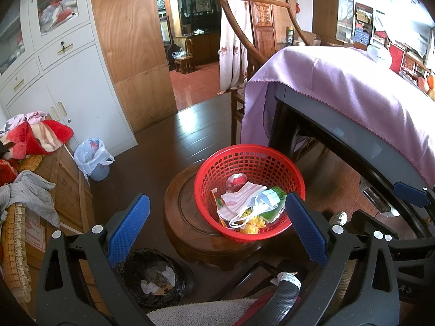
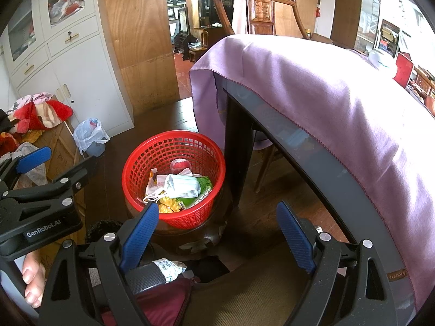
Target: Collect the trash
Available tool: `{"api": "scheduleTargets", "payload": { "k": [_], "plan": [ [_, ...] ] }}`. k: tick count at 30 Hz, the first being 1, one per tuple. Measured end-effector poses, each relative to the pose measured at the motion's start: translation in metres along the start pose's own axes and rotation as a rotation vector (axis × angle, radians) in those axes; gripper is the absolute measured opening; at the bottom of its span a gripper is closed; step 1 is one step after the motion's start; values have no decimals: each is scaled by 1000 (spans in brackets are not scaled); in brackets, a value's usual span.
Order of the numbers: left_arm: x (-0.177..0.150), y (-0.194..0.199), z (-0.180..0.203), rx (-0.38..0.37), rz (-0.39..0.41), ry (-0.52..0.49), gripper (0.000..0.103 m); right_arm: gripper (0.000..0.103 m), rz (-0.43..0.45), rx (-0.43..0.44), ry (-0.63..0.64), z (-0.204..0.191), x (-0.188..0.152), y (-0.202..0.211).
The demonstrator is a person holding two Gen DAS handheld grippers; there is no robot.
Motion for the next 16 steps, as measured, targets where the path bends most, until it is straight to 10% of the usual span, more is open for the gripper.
{"api": "scheduleTargets", "payload": {
  "k": [16],
  "plan": [
    [-5, -4, -3, -1, -11, 17, 96, 87, 0, 0, 0, -2, 0, 0]
  ]
}}
Point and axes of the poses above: each gripper's, at about its wrist camera, not at the fingertips, and y roughly against the way its jaws point, z to its right, x to its top, the point moved 8 cm from there along -y, roughly the way its jaws point, and after that the axes turned 5 degrees about x, right-handed, at the moved point
